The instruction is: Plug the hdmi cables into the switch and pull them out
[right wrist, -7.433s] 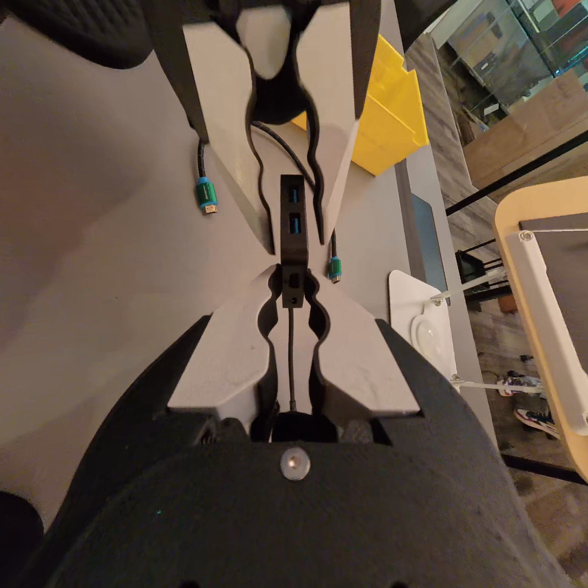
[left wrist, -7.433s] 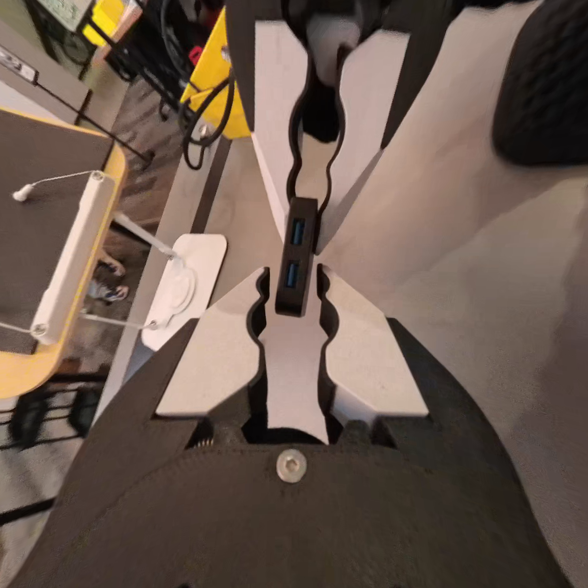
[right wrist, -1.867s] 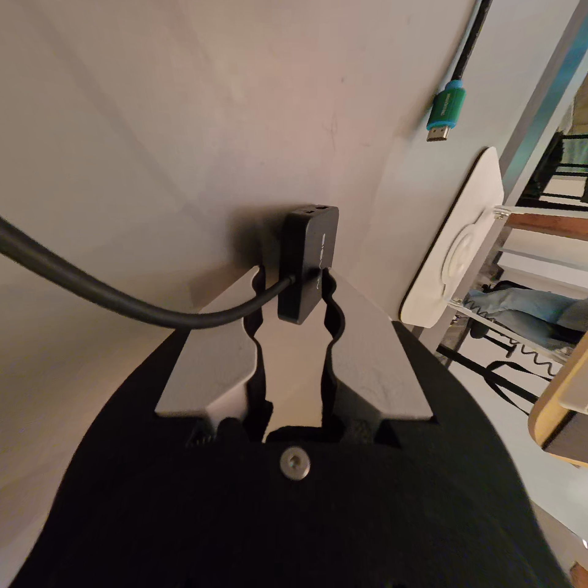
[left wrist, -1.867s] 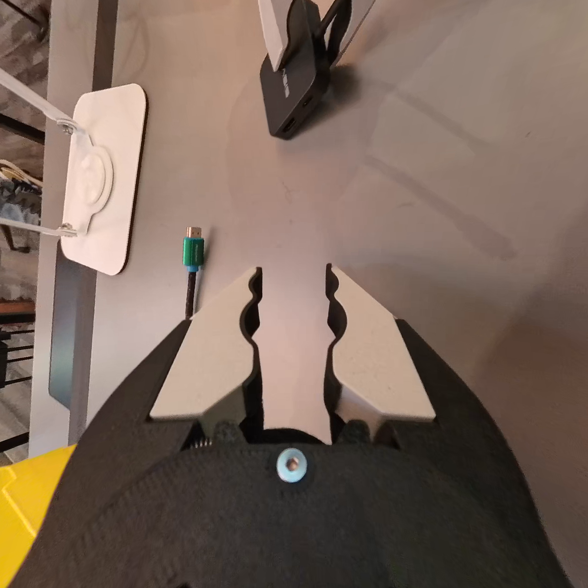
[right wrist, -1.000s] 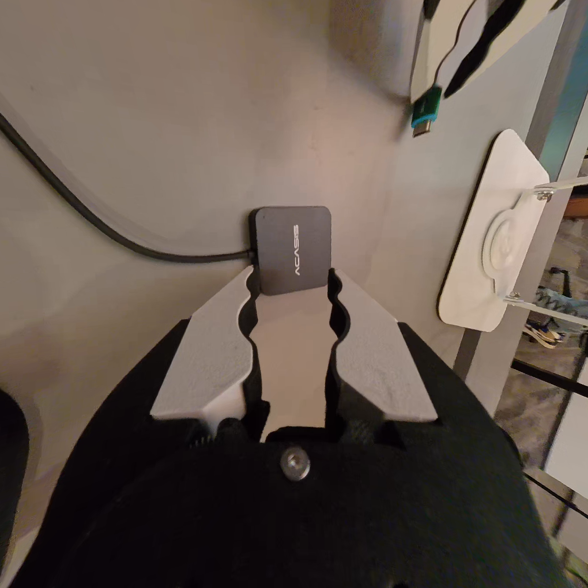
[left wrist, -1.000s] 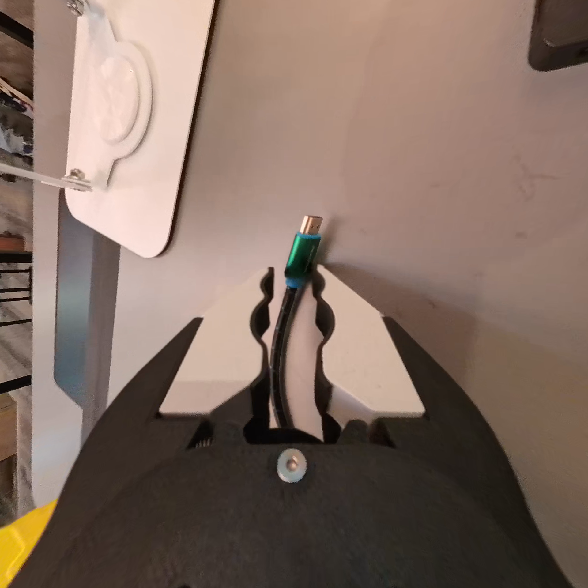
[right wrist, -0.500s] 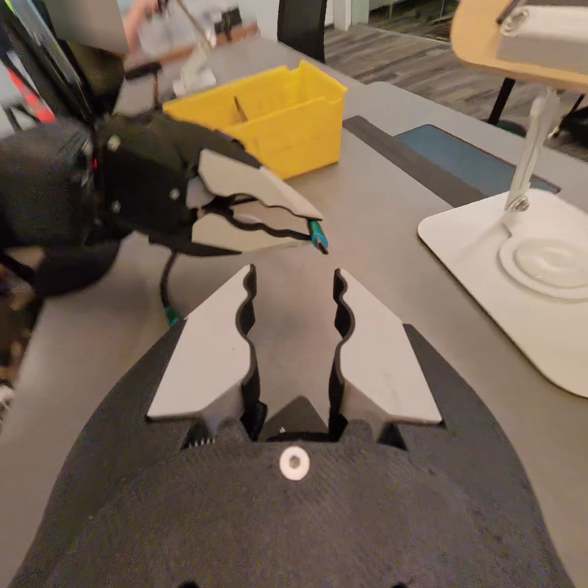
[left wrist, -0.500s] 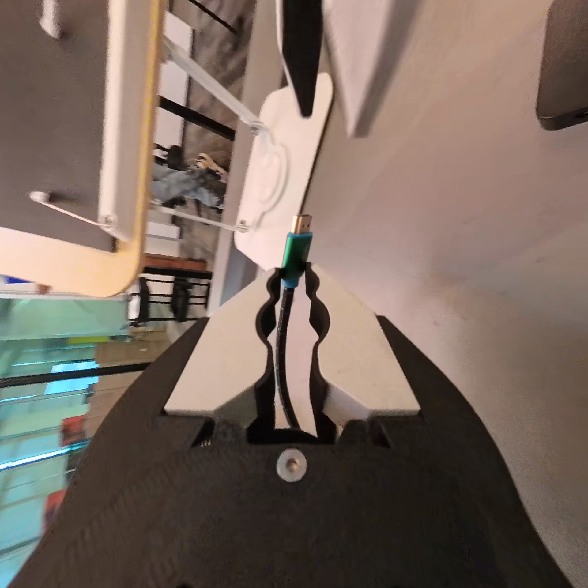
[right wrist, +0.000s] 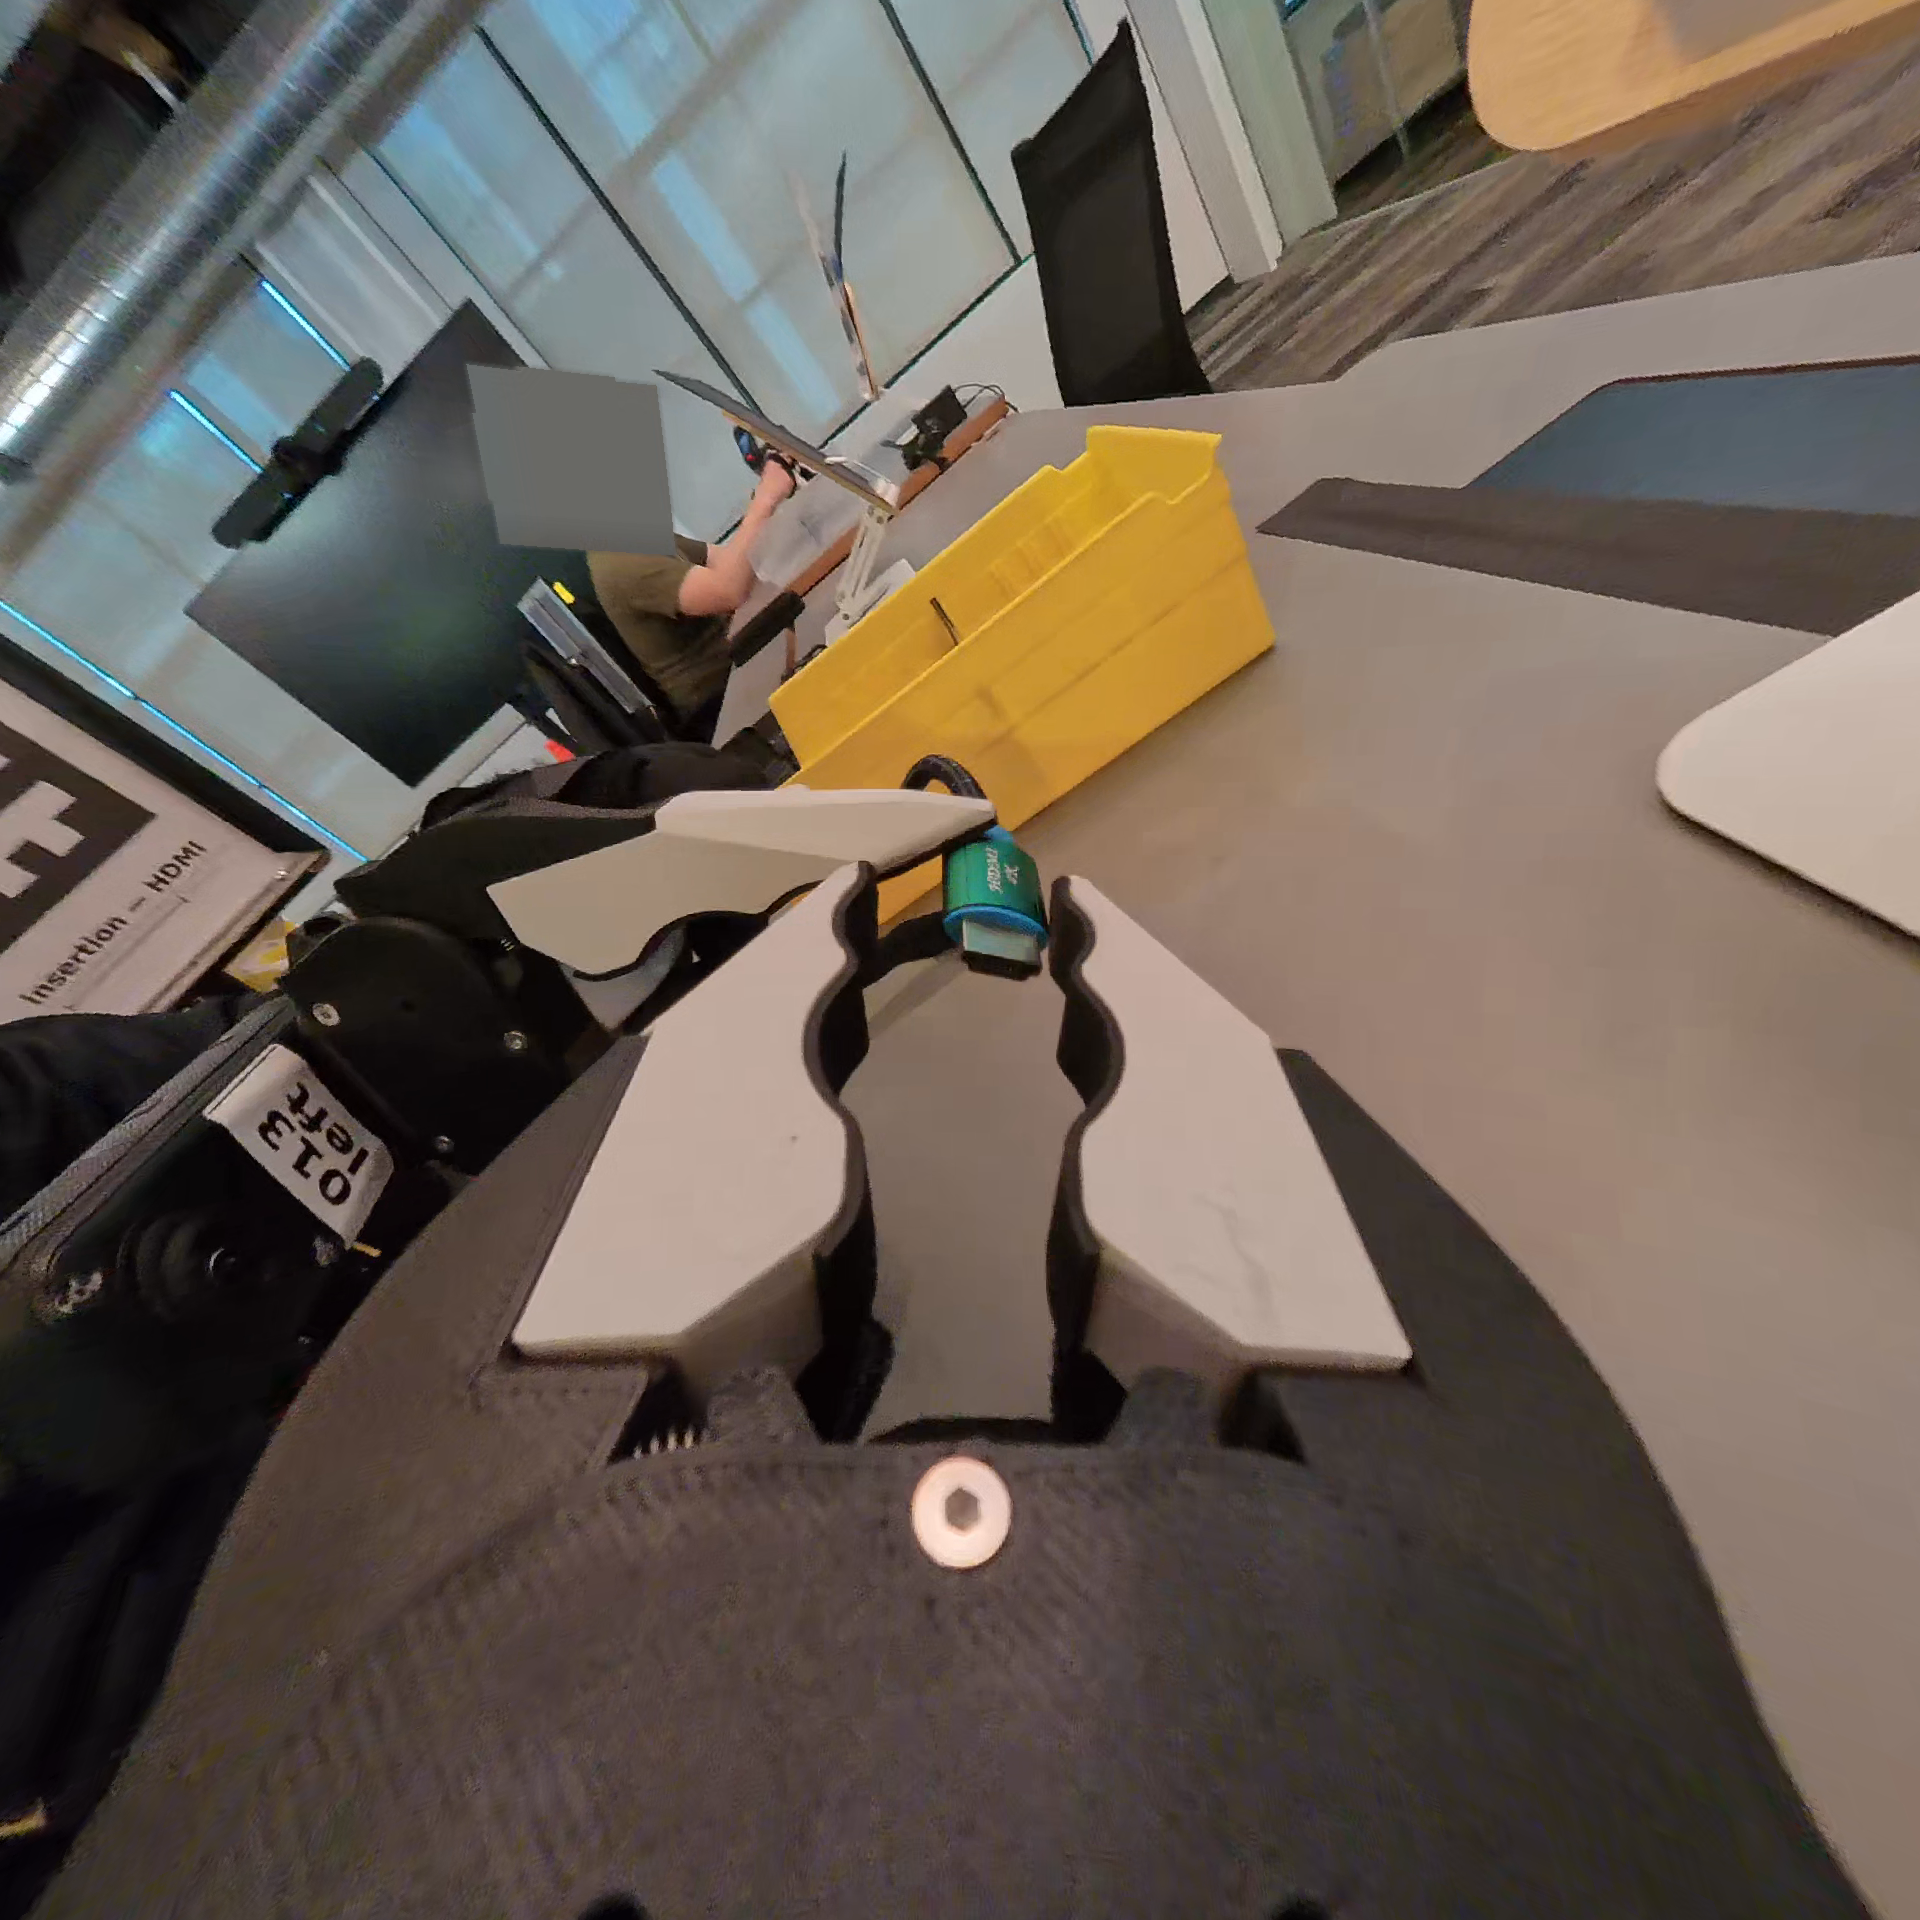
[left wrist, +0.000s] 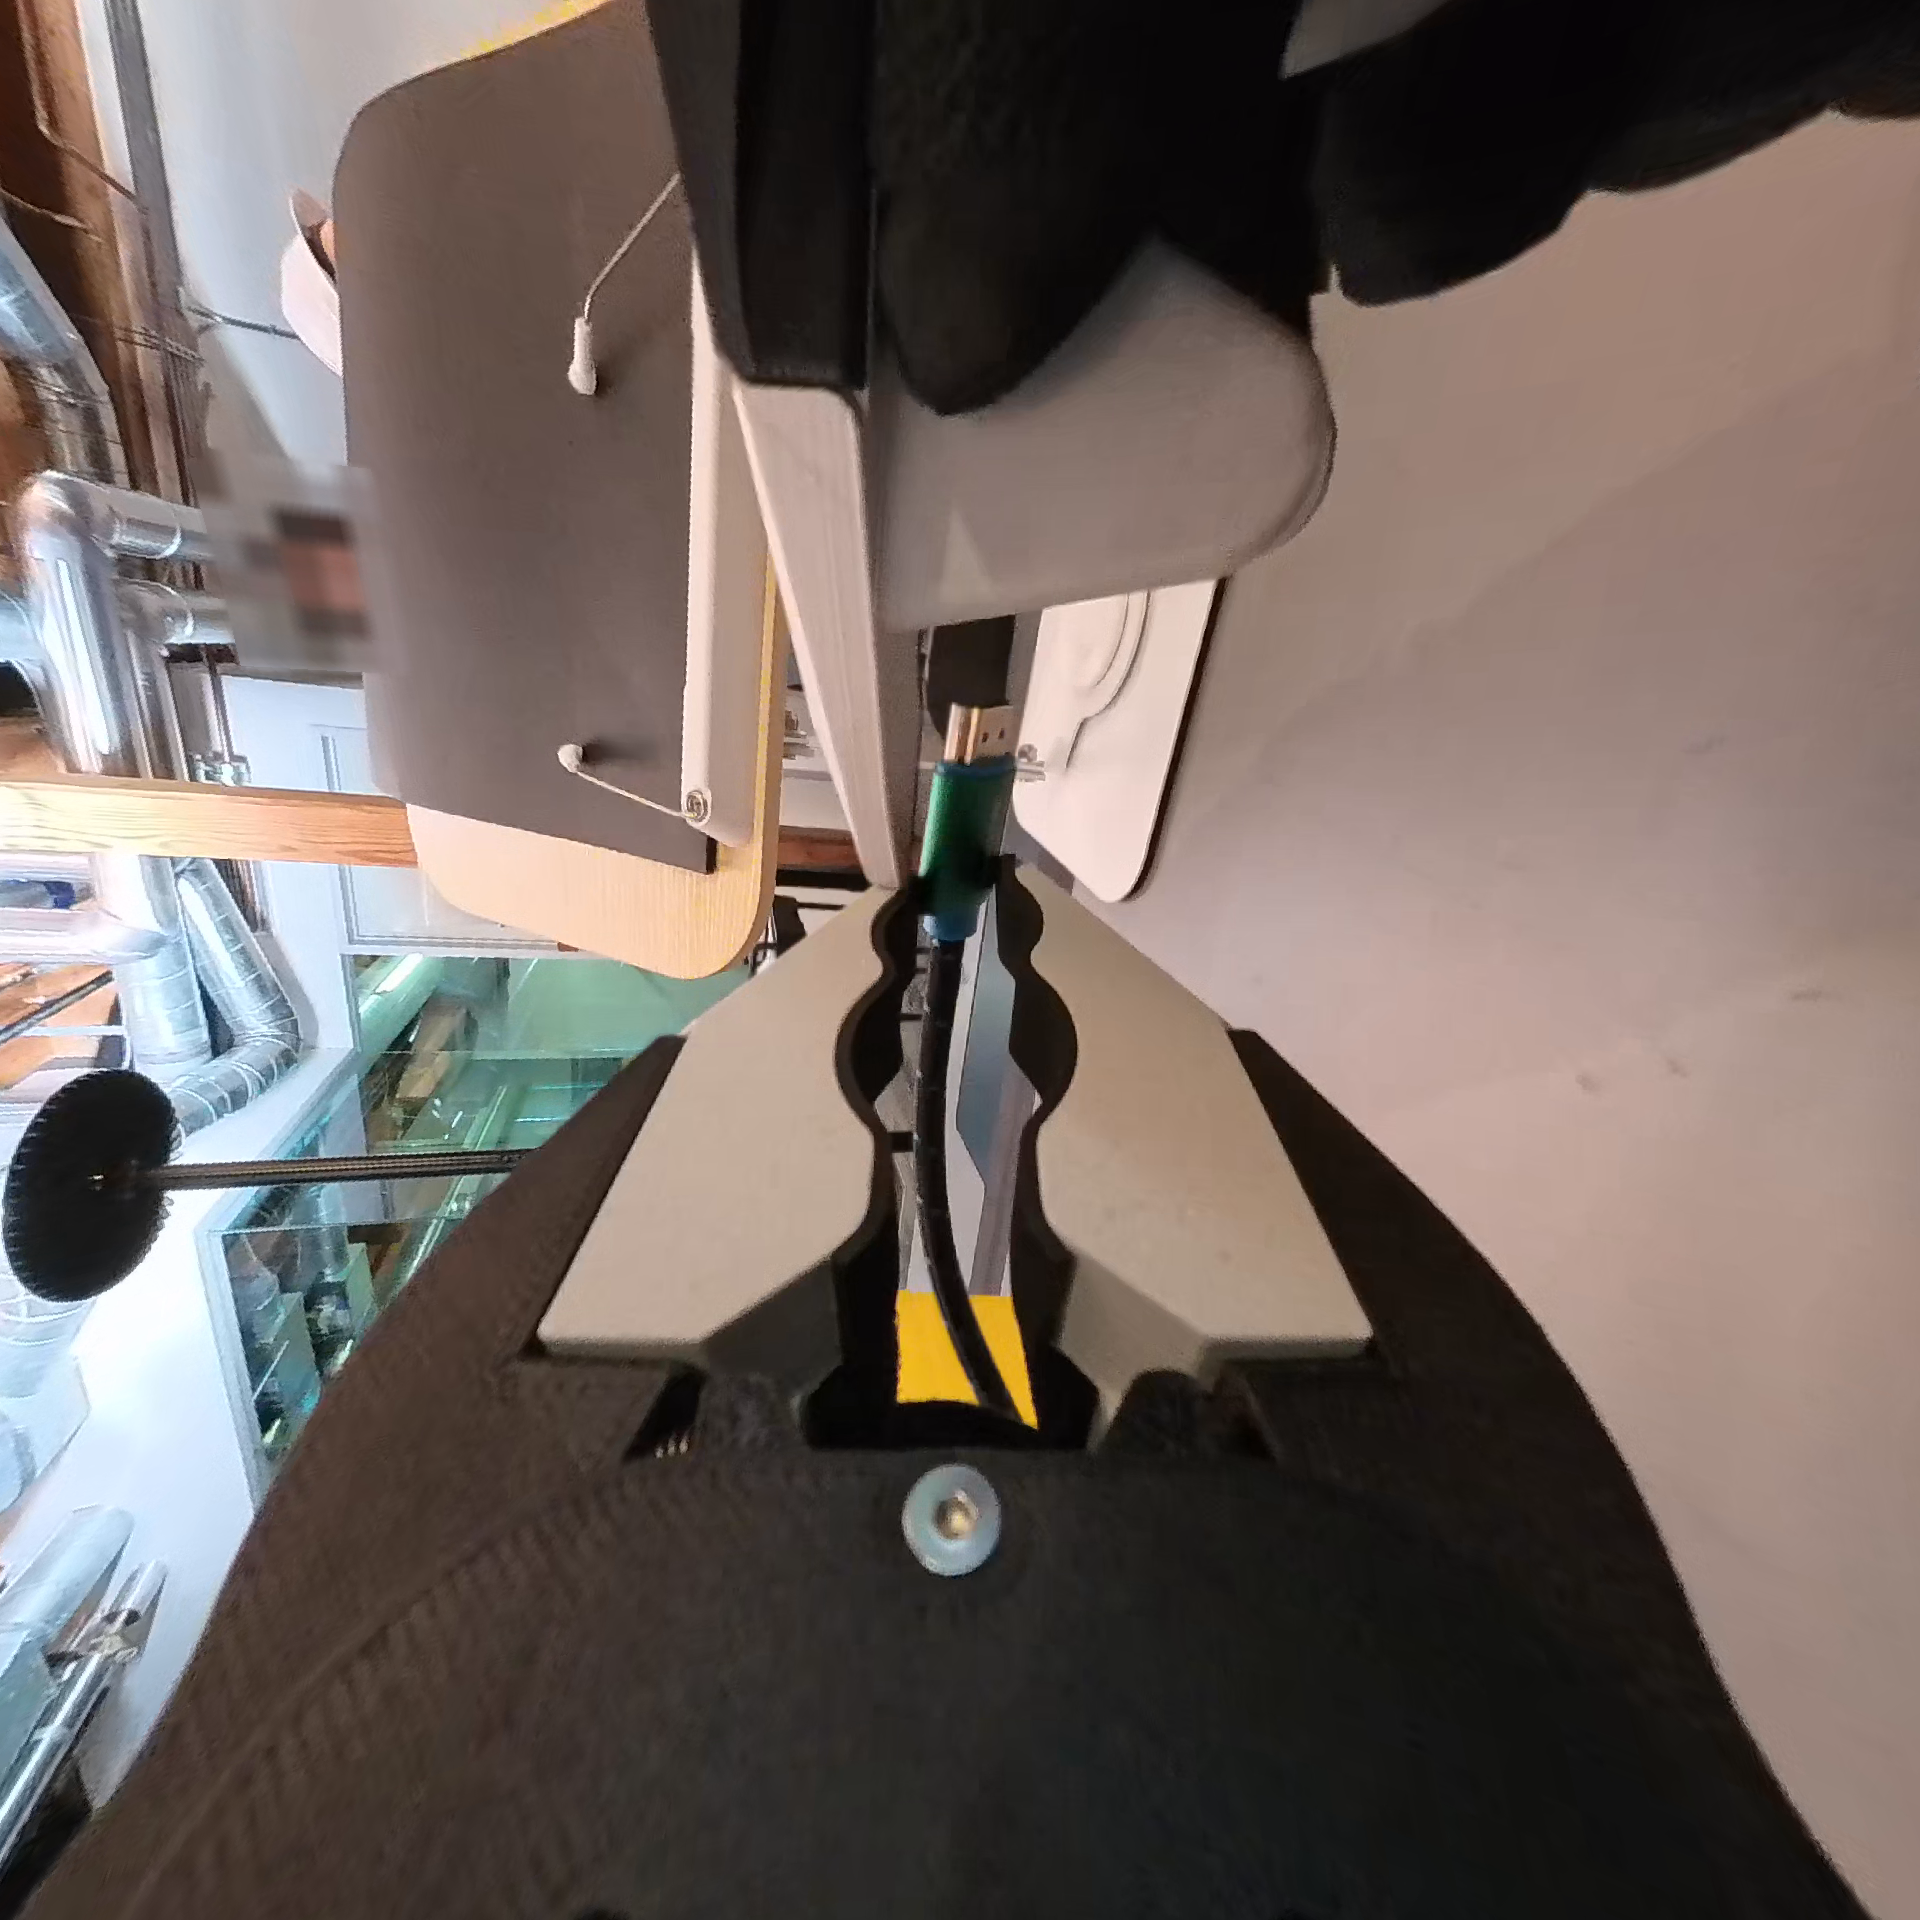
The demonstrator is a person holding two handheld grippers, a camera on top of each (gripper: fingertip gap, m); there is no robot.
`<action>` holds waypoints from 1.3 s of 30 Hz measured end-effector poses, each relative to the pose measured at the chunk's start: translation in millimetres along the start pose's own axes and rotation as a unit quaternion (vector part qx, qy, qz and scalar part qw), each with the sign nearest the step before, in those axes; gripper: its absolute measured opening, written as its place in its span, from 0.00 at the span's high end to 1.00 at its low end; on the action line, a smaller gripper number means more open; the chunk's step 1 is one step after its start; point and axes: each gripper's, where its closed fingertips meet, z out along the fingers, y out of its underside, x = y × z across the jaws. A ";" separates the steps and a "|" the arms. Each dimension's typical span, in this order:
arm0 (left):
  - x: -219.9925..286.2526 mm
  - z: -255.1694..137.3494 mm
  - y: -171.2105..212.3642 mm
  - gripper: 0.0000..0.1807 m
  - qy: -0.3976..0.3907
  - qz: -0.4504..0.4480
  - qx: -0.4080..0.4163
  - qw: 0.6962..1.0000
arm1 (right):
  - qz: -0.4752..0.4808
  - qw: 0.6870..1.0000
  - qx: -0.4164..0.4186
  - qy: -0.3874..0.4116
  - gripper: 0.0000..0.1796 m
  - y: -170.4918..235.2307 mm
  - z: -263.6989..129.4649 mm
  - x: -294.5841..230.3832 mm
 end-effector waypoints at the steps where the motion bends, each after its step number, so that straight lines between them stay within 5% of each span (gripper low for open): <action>1: -1.0 -0.5 -0.4 0.93 -0.002 -0.003 0.001 1.000 | 0.002 1.000 -0.001 -0.001 0.84 0.8 -0.4 0.6; 19: -19.7 -13.8 -21.8 0.93 -0.015 -0.035 0.049 0.998 | -0.043 0.998 0.032 -0.043 0.90 -10.7 -15.2 -15.9; 26: -26.6 -23.1 -11.6 0.79 0.052 -0.107 0.063 0.991 | -0.064 0.996 0.038 -0.046 0.90 -18.0 -25.7 -15.8; 39: -46.1 -57.6 8.9 0.70 0.204 -0.372 0.140 0.895 | -0.117 0.989 0.023 -0.084 0.90 -17.7 -31.0 -43.2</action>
